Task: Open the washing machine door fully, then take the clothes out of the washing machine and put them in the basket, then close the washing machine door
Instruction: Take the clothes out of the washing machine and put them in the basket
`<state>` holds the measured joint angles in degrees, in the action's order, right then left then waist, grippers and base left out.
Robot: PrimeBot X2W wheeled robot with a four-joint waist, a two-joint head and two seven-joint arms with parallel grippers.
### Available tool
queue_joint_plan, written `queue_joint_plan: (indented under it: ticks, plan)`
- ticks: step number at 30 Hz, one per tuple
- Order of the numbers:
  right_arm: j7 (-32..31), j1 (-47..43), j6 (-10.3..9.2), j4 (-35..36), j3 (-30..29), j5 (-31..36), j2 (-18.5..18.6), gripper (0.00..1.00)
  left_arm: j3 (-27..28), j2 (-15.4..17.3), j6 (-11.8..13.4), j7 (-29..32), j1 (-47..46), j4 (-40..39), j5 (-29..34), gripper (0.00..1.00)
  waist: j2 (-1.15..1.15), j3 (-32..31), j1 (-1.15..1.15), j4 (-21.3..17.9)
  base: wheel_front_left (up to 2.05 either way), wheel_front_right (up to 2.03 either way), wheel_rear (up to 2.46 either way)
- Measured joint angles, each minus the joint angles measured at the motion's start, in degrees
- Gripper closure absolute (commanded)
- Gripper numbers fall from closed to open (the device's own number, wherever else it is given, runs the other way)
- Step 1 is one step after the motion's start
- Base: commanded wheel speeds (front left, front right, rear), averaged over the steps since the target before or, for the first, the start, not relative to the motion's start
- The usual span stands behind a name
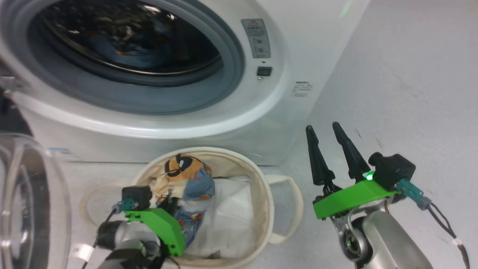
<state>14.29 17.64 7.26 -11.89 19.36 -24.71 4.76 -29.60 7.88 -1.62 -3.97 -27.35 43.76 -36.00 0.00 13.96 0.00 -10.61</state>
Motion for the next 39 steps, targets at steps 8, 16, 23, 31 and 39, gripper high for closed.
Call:
queue_joint_plan:
  ticks: [8, 16, 23, 31, 39]
  plan:
    - [0.0, 2.3, 0.0, 0.6, 0.0, 0.5, -0.1, 0.0, -0.8, -0.6, -0.7, -6.3, -7.6, 19.9, 2.6, 1.0, 0.0, 3.6, 0.0, -3.9, 0.0, 0.0, 0.0]
    - [0.0, 2.4, 0.0, 1.3, -0.6, 1.0, -0.3, 0.0, -0.7, -0.8, 0.4, -8.3, -10.0, 28.4, 2.6, 0.08, 0.0, 6.9, 0.0, -7.3, 0.0, 0.0, 0.0]
    - [0.0, 2.4, 0.0, 0.2, -0.8, 1.4, -0.3, 0.0, 0.0, -0.9, 0.4, -9.3, -10.8, 29.6, 1.9, 0.0, 0.0, 5.5, 0.0, -6.6, 0.0, 0.0, 0.0]
    - [0.0, 2.3, 0.0, -1.6, 0.6, 0.8, -0.2, 0.0, 0.3, -1.2, -1.7, -10.3, -9.0, 25.6, 2.4, 0.0, 0.0, 1.6, 0.0, -2.9, 0.0, 0.0, 0.0]
    - [0.0, 1.6, 0.0, -3.1, 1.9, 0.0, 0.8, 0.0, 3.9, 0.1, -2.0, -10.3, -4.7, 7.6, 5.2, 0.0, 0.0, -2.5, 0.0, 1.2, 0.0, 0.0, 0.0]
